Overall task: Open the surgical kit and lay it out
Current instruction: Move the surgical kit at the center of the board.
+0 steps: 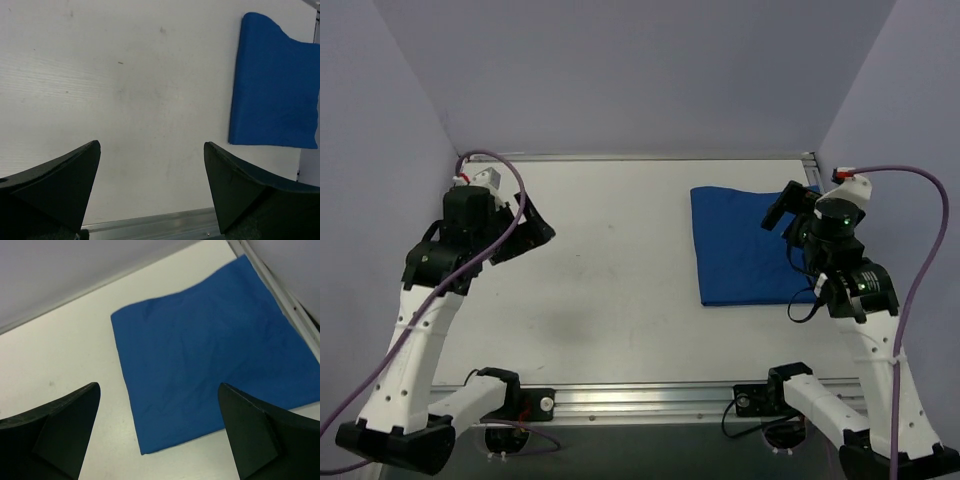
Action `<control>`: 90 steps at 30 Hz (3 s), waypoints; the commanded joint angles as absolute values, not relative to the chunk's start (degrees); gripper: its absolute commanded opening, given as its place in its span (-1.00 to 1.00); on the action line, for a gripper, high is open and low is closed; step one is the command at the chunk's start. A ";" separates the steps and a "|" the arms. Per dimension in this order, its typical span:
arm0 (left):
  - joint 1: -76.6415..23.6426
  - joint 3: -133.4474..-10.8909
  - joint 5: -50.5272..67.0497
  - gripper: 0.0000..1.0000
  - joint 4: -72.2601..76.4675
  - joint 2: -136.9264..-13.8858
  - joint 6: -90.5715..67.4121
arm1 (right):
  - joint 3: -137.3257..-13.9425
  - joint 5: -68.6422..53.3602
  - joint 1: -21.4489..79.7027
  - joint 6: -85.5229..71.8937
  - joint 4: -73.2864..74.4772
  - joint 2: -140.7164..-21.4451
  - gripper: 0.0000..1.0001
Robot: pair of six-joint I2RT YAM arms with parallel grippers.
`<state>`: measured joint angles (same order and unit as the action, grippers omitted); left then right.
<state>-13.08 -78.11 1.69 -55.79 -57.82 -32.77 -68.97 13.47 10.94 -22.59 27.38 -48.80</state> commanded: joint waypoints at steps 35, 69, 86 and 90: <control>-54.93 -89.21 3.25 0.75 -13.72 -118.30 -56.78 | -55.54 8.45 -28.56 -30.25 10.37 -78.21 0.99; -55.02 -88.60 7.38 -0.91 -4.83 -125.16 -56.78 | -61.61 2.38 -29.27 -26.81 3.16 -99.84 0.40; -51.86 -80.16 5.80 -0.95 -1.85 -121.20 -58.98 | -58.18 0.79 -27.42 -26.46 1.49 -100.81 -0.97; -50.80 -77.18 5.10 -0.95 -1.76 -118.84 -58.98 | -57.66 1.05 -25.58 -26.72 1.67 -100.46 -1.00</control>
